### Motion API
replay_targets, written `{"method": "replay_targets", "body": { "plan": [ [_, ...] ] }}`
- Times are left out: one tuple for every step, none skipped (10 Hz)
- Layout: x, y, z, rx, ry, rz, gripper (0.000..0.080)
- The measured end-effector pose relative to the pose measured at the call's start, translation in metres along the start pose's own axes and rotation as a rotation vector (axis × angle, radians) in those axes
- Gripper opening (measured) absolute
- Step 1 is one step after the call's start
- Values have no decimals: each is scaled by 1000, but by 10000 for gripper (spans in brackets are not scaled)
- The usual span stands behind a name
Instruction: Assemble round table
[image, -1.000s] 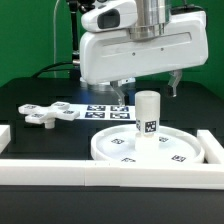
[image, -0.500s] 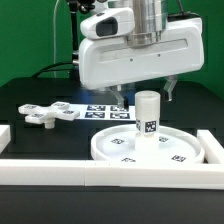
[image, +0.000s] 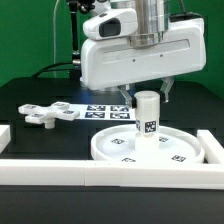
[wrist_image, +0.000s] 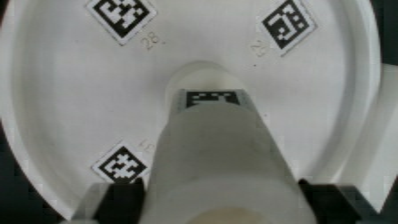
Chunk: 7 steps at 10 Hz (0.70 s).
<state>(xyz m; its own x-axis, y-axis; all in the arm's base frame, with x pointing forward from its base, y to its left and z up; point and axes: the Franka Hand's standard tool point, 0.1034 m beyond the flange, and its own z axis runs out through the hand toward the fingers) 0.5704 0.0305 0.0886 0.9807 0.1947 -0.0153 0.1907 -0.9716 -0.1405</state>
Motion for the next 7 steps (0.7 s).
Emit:
{"method": "replay_targets", "body": {
  "plan": [
    [0, 0, 0, 0, 0, 7, 406],
    [0, 0, 0, 1, 1, 64, 406],
    [0, 1, 0, 1, 1, 160, 406],
    [1, 1, 0, 0, 8, 274, 407],
    [2, 2, 0, -5, 36, 402, 407],
    [1, 3, 0, 1, 55, 489, 407],
    [0, 5, 0, 16, 63, 615, 409]
  ]
}}
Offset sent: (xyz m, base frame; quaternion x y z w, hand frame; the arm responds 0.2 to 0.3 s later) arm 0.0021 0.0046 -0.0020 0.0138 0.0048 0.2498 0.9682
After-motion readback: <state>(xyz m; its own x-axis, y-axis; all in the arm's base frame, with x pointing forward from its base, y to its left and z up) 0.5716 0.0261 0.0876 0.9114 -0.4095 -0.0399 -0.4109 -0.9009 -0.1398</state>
